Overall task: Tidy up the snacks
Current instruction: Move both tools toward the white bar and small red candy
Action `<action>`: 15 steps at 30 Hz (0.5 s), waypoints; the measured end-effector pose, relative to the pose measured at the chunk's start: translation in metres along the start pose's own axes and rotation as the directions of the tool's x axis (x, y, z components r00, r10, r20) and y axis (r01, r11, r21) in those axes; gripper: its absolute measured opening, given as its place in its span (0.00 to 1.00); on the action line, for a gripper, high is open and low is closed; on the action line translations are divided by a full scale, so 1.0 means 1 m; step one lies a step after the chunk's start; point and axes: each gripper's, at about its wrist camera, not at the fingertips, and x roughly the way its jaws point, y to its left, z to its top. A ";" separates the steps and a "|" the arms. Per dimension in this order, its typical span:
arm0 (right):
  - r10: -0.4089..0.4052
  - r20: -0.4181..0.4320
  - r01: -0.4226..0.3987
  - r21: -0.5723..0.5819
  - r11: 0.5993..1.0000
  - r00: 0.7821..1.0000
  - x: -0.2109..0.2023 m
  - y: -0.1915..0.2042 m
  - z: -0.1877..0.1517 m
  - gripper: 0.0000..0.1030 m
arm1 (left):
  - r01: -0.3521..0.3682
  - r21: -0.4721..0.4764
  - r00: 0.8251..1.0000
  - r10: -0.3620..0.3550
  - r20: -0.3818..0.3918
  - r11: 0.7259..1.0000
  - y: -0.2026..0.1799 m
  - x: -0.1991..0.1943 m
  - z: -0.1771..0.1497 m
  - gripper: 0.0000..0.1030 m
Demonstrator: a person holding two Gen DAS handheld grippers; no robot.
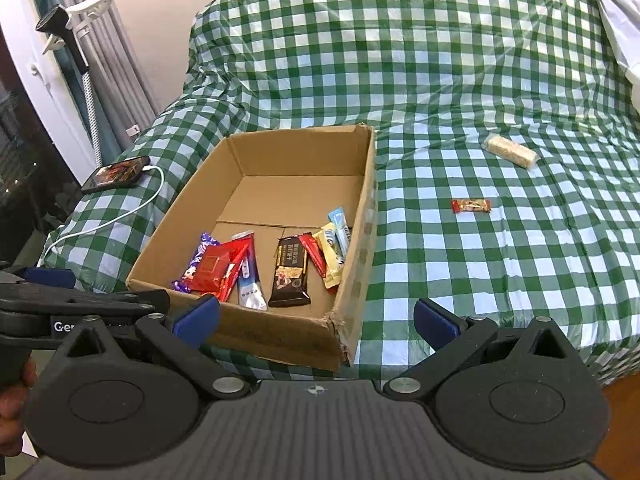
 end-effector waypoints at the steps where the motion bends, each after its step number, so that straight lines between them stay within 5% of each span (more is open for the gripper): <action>1: -0.001 0.001 0.001 0.008 1.000 1.000 0.001 -0.003 0.001 0.99 | 0.000 0.010 1.000 0.000 0.001 1.000 -0.004 0.001 0.003 1.00; 15: -0.132 0.023 0.126 0.164 0.978 0.991 0.008 -0.097 0.011 0.99 | 0.062 0.285 0.996 -0.080 0.051 0.957 -0.108 0.015 0.064 1.00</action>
